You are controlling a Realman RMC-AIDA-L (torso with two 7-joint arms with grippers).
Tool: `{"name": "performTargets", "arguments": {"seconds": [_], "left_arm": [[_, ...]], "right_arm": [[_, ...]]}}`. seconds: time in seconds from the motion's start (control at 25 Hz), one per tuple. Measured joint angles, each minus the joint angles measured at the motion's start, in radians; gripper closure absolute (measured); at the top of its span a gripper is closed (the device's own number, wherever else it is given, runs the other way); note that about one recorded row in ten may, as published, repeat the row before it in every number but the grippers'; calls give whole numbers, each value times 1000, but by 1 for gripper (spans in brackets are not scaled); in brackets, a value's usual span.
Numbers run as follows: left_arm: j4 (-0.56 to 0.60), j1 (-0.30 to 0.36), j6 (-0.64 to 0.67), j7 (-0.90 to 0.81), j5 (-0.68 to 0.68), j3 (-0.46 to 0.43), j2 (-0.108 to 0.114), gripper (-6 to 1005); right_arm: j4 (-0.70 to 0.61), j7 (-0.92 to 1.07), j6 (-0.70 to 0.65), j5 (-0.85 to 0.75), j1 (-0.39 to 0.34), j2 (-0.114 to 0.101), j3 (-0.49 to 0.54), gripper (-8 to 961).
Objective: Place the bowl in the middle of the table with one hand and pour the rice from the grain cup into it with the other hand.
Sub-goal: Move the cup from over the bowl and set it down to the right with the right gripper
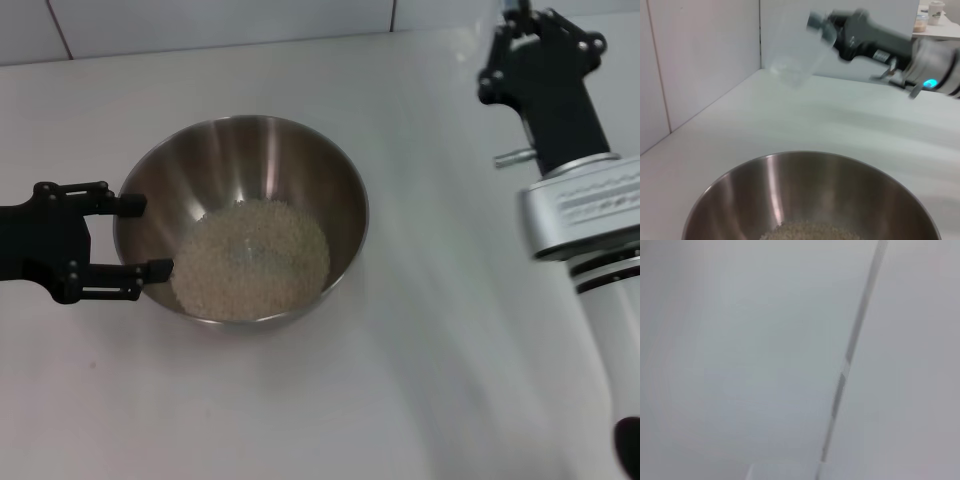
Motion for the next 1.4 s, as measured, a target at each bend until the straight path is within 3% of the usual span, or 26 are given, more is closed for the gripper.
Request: {"name": "performTargets", "arguments": {"seconds": [0.04, 0.2, 0.4, 0.6, 1.04, 1.32, 1.4], "left_arm": [[0, 0, 0, 0, 0, 0, 0, 186], [1, -2, 0, 0, 0, 1, 0, 186], [-1, -3, 0, 0, 0, 2, -2, 186], [-6, -10, -2, 1, 0, 2, -2, 186], [-8, -14, -2, 3, 1, 1, -2, 186], [-9, -11, -2, 2, 2, 2, -2, 186], [-9, -10, -2, 2, 2, 1, -2, 186]], "right_arm": [[0, 0, 0, 0, 0, 0, 0, 947], [-287, 435, 224, -27, 126, 4, -24, 947], [-383, 601, 367, -108, 208, 5, -126, 947], [-385, 613, 429, -117, 236, 6, -183, 936], [-361, 620, 450, -128, 213, 11, -199, 829], [-321, 622, 435, -121, 136, 7, -188, 691], [-305, 635, 402, -120, 84, 4, -172, 648]]}}
